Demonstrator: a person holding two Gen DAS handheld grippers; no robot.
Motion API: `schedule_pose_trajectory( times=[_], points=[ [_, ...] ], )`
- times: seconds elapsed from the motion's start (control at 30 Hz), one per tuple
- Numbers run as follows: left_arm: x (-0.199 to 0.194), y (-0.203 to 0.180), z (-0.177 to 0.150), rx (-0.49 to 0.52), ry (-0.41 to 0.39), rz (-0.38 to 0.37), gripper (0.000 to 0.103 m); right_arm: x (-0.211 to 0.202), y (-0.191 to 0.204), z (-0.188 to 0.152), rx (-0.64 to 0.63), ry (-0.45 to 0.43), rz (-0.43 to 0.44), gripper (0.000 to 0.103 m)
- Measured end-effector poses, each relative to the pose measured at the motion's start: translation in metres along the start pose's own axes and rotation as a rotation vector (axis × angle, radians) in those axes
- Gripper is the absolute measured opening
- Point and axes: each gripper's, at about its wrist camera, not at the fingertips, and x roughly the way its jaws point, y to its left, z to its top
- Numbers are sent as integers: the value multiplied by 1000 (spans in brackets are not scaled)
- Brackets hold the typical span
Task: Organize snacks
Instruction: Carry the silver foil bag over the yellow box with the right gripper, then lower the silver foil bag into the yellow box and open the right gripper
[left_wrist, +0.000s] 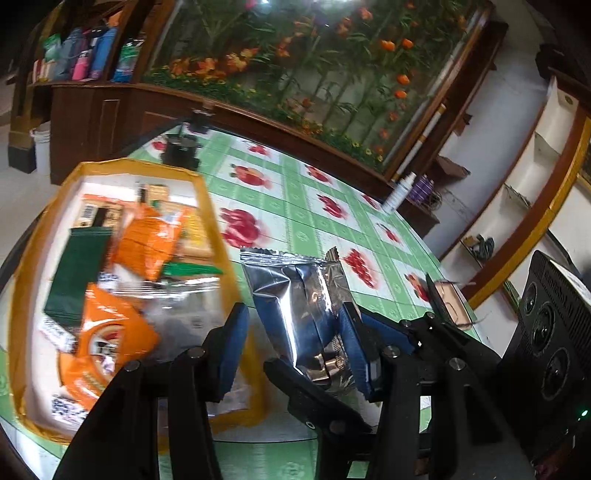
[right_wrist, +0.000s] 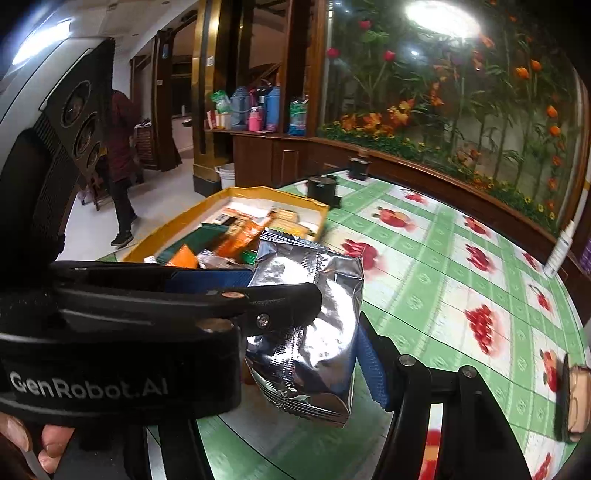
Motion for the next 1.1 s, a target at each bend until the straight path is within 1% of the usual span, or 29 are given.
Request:
schedule_pose_trajectory(
  times=[0.27, 0.5, 0.6, 0.8, 0.9, 1.07, 1.1],
  points=[
    [-14, 44, 3, -77, -36, 53, 50, 29, 32, 18, -66, 23, 31, 67],
    [-14, 76, 3, -136, -44, 96, 50, 59, 54, 25, -87, 72, 70, 67],
    [-11, 88, 3, -163, -48, 99, 50, 71, 61, 27, -88, 92, 83, 67],
    [-11, 104, 3, -180, -81, 137, 50, 92, 67, 37, -73, 117, 122, 67],
    [-10, 111, 4, -214, -84, 120, 50, 104, 71, 42, -85, 127, 113, 67],
    [-10, 115, 3, -235, -108, 138, 51, 117, 67, 48, -59, 135, 121, 67],
    [-11, 113, 3, -227, -114, 143, 52, 118, 65, 47, -46, 135, 128, 68]
  ],
)
